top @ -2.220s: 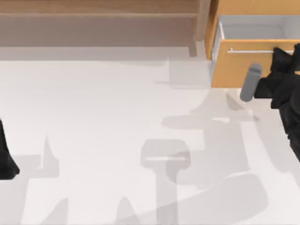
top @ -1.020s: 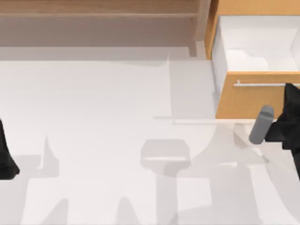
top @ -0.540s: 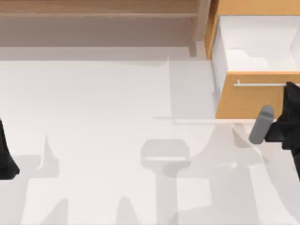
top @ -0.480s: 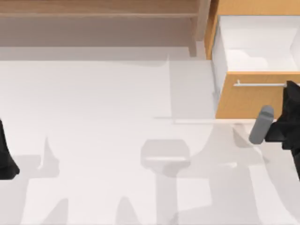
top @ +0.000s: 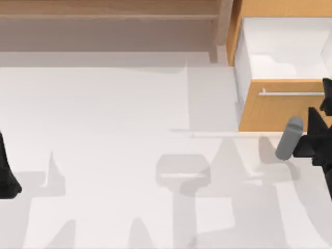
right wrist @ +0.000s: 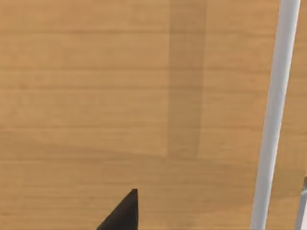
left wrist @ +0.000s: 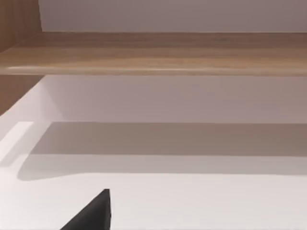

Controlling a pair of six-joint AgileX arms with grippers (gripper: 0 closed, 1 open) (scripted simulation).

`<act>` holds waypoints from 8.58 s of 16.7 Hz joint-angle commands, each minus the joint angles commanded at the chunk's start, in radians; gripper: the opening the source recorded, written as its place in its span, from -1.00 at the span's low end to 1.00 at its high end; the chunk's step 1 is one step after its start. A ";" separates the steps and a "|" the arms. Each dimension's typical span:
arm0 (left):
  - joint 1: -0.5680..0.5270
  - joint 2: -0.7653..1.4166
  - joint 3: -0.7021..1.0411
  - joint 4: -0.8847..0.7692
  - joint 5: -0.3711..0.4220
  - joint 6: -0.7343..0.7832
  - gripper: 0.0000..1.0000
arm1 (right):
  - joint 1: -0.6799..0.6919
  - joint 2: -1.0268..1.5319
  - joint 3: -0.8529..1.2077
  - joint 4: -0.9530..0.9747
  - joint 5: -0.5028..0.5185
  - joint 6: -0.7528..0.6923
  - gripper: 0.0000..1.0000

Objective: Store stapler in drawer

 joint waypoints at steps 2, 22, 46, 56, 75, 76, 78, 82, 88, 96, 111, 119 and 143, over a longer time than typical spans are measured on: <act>0.000 0.000 0.000 0.000 0.000 0.000 1.00 | 0.000 0.000 0.000 0.000 0.000 0.000 1.00; 0.000 0.000 0.000 0.000 0.000 0.000 1.00 | -0.021 -0.051 -0.067 -0.053 0.085 0.079 1.00; 0.000 0.000 0.000 0.000 0.000 0.000 1.00 | -0.626 -0.176 1.012 -2.639 -0.246 1.517 1.00; 0.000 0.000 0.000 0.000 0.000 0.000 1.00 | -0.622 -0.095 1.141 -2.787 -0.355 1.608 1.00; 0.000 0.000 0.000 0.000 0.000 0.000 1.00 | -0.623 0.008 0.984 -2.532 -0.356 1.613 0.70; 0.000 0.000 0.000 0.000 0.000 0.000 1.00 | -0.623 0.008 0.984 -2.532 -0.356 1.613 0.55; 0.000 0.000 0.000 0.000 0.000 0.000 1.00 | -0.623 0.008 0.984 -2.532 -0.356 1.613 0.25; 0.000 0.000 0.000 0.000 0.000 0.000 1.00 | -0.623 0.008 0.984 -2.532 -0.356 1.613 -0.36; 0.000 0.000 0.000 0.000 0.000 0.000 1.00 | -0.623 0.008 0.984 -2.532 -0.356 1.613 -1.00; 0.000 0.000 0.000 0.000 0.000 0.000 1.00 | -0.628 0.004 0.984 -2.531 -0.355 1.615 -1.00; 0.000 0.000 0.000 0.000 0.000 0.000 1.00 | -0.629 -0.042 1.041 -2.638 -0.356 1.614 -1.00; 0.000 0.000 0.000 0.000 0.000 0.000 1.00 | -0.676 -0.058 1.271 -2.757 -0.226 1.627 -1.00; 0.000 0.000 0.000 0.000 0.000 0.000 1.00 | -0.194 0.440 1.889 -2.999 -0.350 1.711 -1.00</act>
